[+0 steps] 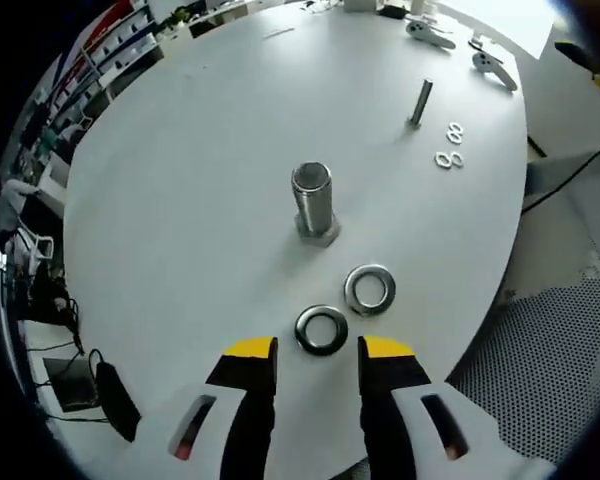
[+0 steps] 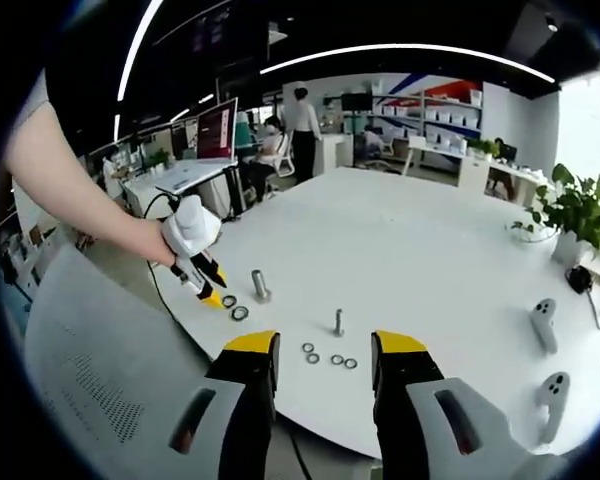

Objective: Place the washer onto the threaded stud by aligning its center hole with the stud, sliding it down to the base, and recovering from edge contact or off-axis alignment until the washer reaches the visible bottom stop.

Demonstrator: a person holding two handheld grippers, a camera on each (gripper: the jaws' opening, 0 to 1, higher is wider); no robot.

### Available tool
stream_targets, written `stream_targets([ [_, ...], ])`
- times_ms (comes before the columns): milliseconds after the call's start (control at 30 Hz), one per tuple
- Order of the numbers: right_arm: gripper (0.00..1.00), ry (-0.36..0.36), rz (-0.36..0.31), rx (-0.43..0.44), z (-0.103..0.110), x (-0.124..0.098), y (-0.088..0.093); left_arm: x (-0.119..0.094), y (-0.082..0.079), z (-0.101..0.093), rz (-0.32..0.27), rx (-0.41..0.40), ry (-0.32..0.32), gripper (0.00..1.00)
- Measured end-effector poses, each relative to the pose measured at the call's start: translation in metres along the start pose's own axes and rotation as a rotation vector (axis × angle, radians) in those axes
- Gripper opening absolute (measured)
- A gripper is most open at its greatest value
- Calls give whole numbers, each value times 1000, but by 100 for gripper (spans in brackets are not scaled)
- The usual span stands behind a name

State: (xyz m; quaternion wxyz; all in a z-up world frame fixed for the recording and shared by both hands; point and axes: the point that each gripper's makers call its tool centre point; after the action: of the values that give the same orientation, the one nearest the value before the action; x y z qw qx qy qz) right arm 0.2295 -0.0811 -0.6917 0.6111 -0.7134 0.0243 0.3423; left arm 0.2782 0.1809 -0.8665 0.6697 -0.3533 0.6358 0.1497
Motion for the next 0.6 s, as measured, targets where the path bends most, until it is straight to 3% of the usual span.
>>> stream_targets([
  [133,38,-2,6,-7,1,0,1,10,12,-7,72,-34,57,31],
  [200,38,1,4,-5,0,0,1,8,4,-5,36,-7,39,31],
  [600,37,1,1,-2,0,1,0,10,3,0,92,-3,51,30],
])
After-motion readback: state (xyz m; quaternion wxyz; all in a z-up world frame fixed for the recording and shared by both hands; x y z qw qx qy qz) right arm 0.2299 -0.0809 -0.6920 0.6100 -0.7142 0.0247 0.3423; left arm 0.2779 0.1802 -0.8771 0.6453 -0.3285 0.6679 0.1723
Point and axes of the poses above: the point that each gripper's makers call its tool centre point, and the gripper's own axes: x roughly forward along the fingers, z roughly to its left, y roughly out of its underside, and after that the axes turned 6 degrees about y, right-handed
